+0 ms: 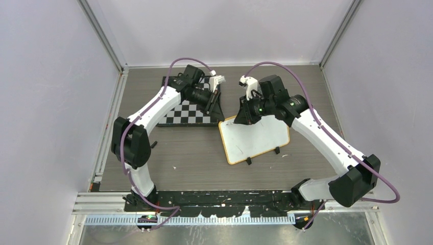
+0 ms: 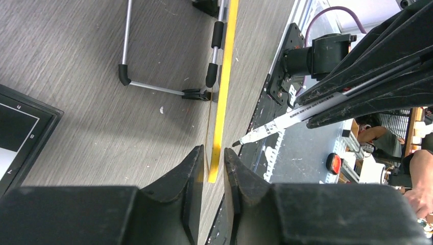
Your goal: Write a sentence on the whiteboard
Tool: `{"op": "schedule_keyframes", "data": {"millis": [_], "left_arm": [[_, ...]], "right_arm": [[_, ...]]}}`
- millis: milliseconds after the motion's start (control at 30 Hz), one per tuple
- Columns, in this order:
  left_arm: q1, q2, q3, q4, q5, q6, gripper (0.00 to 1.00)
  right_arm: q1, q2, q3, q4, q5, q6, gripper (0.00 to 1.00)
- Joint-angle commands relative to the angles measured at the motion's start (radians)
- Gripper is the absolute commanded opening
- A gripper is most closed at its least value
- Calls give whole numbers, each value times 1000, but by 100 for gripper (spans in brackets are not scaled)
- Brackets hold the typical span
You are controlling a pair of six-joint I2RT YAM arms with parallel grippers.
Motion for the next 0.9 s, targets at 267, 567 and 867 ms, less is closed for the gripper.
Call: {"op": "schedule_keyframes", "data": {"millis": [267, 567, 867], "left_arm": [[-4, 0, -11, 15, 26, 7, 15], [-5, 0, -15, 16, 25, 6, 6], [-5, 1, -16, 18, 24, 5, 1]], "right_arm": [[7, 8, 42, 56, 3, 18, 0], [11, 20, 38, 69, 31, 25, 0], [12, 22, 41, 62, 58, 26, 0]]}}
